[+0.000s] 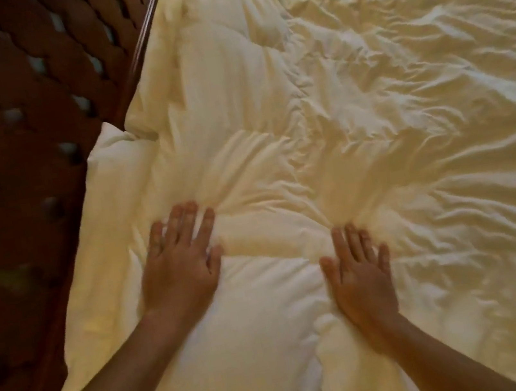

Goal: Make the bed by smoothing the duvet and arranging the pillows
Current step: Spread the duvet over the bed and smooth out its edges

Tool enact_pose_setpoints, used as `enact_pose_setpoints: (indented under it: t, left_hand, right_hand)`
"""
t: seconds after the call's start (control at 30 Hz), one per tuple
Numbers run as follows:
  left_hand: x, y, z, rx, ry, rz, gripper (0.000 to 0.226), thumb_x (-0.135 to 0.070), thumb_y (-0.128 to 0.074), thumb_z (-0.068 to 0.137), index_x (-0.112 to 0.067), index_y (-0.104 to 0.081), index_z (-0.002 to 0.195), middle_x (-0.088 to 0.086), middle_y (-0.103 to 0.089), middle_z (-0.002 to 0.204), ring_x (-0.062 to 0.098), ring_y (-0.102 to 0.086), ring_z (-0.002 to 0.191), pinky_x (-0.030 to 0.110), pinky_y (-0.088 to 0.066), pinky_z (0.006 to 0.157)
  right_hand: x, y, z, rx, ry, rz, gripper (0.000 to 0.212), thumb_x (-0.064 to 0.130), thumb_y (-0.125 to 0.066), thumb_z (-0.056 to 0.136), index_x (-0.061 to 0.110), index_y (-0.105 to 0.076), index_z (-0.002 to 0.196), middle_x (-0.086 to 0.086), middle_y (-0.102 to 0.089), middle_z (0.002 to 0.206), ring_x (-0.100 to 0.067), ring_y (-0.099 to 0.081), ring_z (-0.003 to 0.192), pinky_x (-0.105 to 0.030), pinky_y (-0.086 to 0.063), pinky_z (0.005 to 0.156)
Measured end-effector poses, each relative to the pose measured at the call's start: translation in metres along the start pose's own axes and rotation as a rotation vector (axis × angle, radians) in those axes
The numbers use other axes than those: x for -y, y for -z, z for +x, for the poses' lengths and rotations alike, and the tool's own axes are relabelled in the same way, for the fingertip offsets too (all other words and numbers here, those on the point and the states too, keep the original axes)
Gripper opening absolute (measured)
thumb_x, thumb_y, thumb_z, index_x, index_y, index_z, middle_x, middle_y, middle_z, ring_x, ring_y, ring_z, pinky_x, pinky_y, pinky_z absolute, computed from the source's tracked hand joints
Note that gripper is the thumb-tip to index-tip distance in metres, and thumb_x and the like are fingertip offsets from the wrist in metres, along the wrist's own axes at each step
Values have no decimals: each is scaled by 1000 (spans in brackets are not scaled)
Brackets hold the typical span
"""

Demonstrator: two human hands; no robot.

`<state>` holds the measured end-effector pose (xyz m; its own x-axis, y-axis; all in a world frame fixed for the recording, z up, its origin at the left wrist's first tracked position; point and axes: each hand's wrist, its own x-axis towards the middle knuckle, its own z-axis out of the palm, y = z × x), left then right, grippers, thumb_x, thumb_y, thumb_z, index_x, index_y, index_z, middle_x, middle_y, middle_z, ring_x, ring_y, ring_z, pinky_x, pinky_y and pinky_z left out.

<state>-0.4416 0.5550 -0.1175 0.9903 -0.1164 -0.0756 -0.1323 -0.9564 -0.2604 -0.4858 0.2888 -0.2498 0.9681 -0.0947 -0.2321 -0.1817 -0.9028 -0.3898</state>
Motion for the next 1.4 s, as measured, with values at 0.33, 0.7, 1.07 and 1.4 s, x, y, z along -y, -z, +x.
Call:
enact_pose_setpoints:
  t: [0.33, 0.7, 1.07, 1.4]
  left_hand:
    - [-113, 7, -129, -38, -162, -212, 62, -40, -28, 98, -22, -21, 157, 7, -7, 166, 25, -1, 153, 51, -9, 122]
    - [-56, -12, -208, -8, 193, -61, 67, -47, -26, 98, -19, -16, 158, 10, -8, 166, 32, -8, 152, 54, -6, 120]
    - [-113, -43, -345, 105, 178, -101, 65, -46, -31, 100, -26, -10, 159, 1, -3, 166, 26, -3, 153, 50, -11, 122]
    - [-99, -31, -435, 107, 888, -553, 71, -44, -32, 103, -24, 11, 156, 11, 17, 164, 36, 6, 151, 50, -7, 123]
  right_hand:
    - [7, -8, -137, -3, 243, 243, 61, 51, -15, 103, 27, -12, 159, 5, -4, 167, -14, 2, 154, -39, -1, 124]
    - [-107, 2, -193, 15, 68, -93, 68, 57, -14, 100, 22, -18, 159, -7, -14, 166, -27, -8, 153, -54, -6, 122]
    - [-146, -18, -302, 306, 567, -264, 70, 54, -31, 96, 23, -18, 159, -3, -13, 166, -25, -14, 153, -50, -15, 120]
    - [-66, 26, -342, 409, 609, -114, 74, 61, -7, 93, 28, 1, 159, 4, 7, 166, -15, 10, 153, -40, 0, 124]
